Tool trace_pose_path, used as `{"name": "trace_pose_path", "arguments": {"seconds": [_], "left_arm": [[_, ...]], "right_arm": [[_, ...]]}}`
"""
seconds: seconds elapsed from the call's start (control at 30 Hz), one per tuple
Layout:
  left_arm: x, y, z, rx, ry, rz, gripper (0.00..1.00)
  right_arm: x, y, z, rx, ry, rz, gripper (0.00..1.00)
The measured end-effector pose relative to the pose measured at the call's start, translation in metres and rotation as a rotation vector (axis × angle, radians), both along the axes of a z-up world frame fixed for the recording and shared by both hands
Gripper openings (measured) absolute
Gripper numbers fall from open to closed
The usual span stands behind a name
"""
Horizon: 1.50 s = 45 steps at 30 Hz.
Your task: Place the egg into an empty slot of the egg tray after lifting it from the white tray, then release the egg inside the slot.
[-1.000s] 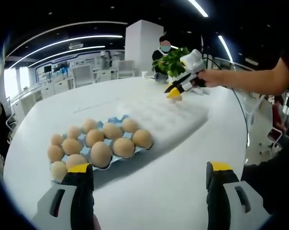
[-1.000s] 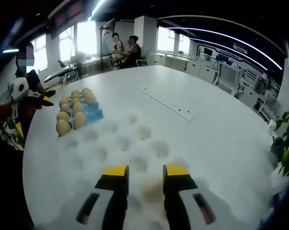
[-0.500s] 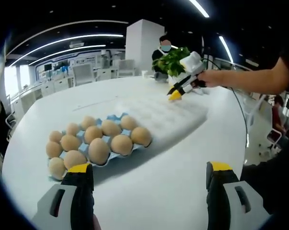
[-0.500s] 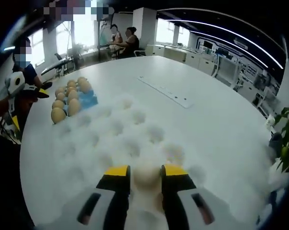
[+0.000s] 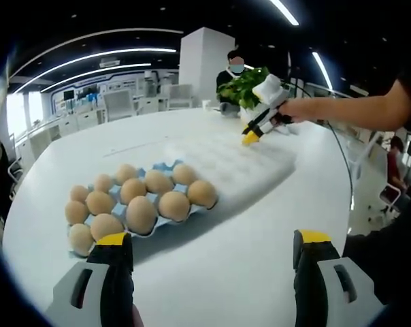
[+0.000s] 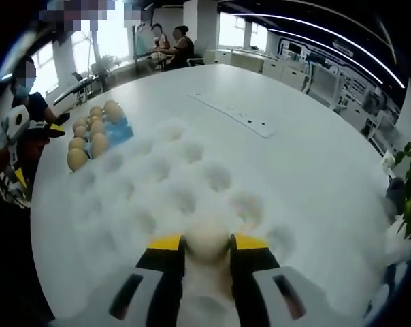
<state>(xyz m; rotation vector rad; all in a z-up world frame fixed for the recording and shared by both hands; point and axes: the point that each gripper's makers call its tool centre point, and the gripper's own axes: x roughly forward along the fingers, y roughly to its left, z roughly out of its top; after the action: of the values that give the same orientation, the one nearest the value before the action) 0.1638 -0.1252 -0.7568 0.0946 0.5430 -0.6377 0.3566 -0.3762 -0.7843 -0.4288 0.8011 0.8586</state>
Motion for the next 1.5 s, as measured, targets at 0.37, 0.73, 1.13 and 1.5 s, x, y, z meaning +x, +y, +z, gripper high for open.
{"name": "trace_pose_path", "arguments": {"seconds": [0.37, 0.73, 1.13, 1.5], "left_arm": [[0.001, 0.007, 0.001, 0.007, -0.007, 0.011, 1.00], [-0.004, 0.014, 0.003, 0.020, -0.006, 0.014, 1.00], [0.001, 0.011, 0.008, 0.016, -0.020, 0.009, 1.00], [0.000, 0.013, 0.009, 0.006, -0.024, 0.013, 1.00]], "right_arm": [[-0.001, 0.001, 0.000, -0.049, -0.006, 0.006, 0.26], [-0.003, 0.003, 0.012, -0.007, -0.047, -0.029, 0.26], [-0.006, 0.012, 0.033, 0.035, -0.076, -0.025, 0.26], [-0.006, 0.026, 0.045, 0.049, -0.106, -0.001, 0.26]]}}
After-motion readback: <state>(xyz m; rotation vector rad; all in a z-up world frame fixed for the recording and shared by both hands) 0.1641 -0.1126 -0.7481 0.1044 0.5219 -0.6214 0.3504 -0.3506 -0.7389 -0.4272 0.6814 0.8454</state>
